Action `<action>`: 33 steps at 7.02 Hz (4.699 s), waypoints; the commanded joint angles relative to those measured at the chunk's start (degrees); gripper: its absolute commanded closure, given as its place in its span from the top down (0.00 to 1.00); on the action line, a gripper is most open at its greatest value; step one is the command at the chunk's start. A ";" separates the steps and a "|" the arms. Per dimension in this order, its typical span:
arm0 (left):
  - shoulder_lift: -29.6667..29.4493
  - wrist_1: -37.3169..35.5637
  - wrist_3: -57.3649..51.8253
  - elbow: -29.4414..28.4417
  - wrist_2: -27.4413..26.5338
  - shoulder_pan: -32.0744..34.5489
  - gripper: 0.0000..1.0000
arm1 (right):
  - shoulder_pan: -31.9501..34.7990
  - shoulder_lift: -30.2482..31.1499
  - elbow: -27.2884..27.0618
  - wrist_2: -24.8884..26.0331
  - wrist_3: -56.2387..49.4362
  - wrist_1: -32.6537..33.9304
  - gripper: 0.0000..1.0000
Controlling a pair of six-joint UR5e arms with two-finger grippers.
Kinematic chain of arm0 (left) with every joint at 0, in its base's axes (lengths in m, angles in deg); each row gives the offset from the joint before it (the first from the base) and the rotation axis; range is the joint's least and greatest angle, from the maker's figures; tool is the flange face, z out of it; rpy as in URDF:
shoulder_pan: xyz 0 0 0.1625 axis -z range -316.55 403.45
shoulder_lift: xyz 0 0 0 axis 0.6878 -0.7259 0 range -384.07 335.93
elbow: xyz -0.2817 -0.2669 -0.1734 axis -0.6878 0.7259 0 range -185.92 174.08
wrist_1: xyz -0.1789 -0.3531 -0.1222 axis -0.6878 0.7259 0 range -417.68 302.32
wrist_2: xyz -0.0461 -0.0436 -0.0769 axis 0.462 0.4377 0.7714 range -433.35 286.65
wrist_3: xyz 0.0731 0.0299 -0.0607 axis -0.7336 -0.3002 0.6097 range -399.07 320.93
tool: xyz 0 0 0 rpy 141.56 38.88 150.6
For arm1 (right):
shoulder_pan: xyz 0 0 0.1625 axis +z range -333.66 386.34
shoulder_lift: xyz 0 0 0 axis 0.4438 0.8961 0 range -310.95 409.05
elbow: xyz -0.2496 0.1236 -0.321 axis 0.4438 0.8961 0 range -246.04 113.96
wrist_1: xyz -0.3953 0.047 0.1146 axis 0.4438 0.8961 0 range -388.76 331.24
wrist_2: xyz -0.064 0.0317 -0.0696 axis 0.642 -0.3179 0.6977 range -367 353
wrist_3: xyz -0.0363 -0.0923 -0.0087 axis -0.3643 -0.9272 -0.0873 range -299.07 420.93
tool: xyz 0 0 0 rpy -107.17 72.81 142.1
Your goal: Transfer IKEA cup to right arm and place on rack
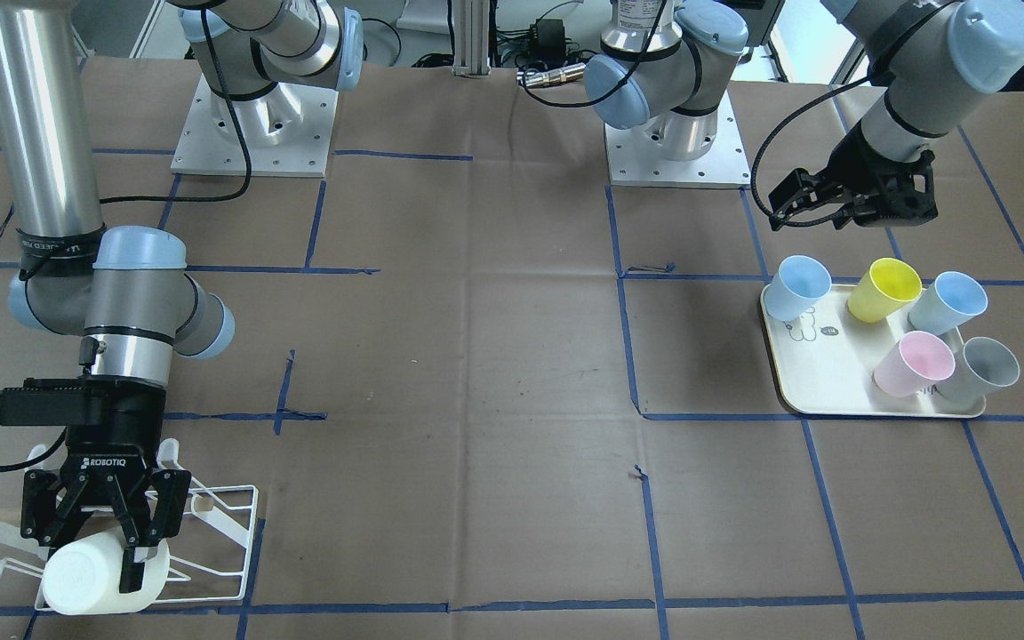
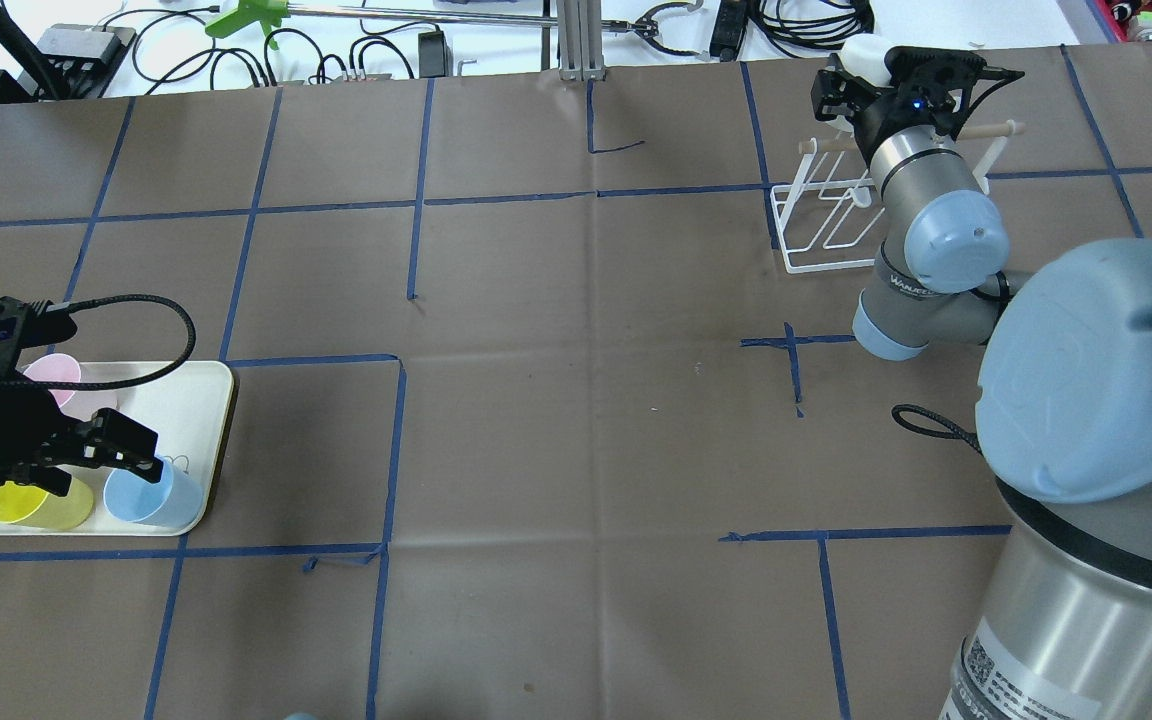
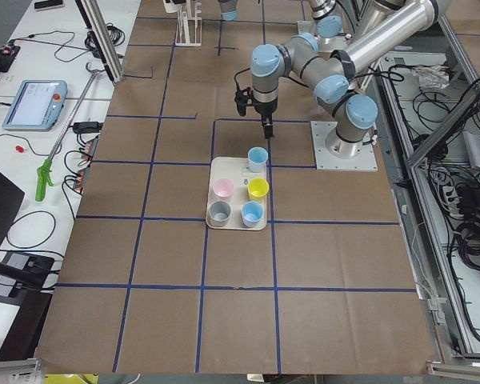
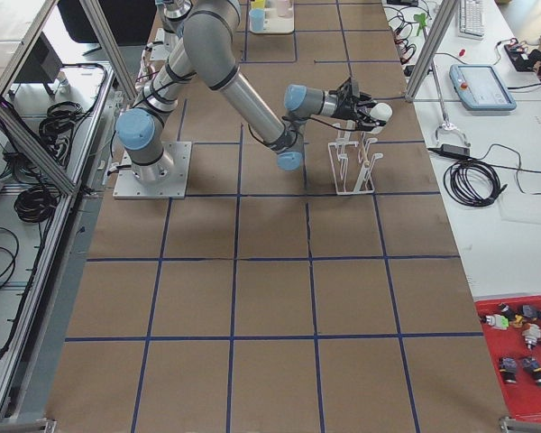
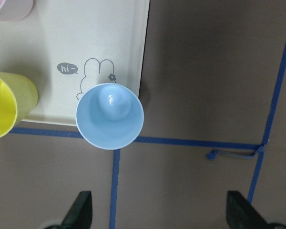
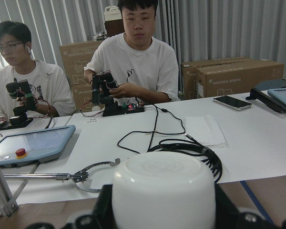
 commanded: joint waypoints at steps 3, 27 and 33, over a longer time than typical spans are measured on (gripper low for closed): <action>-6.10 -14.47 -0.01 7.92 0.03 -0.01 0.98 | 0.73 0.07 -0.96 -0.49 0.35 -0.45 0.85; -20.88 -12.44 7.64 -31.49 21.01 19.49 0.00 | 10.66 19.05 -5.70 -20.44 68.34 -23.04 1.00; -21.22 -79.14 8.43 -0.38 37.18 28.73 0.00 | 13.39 19.76 -8.17 -22.65 71.72 -22.69 1.00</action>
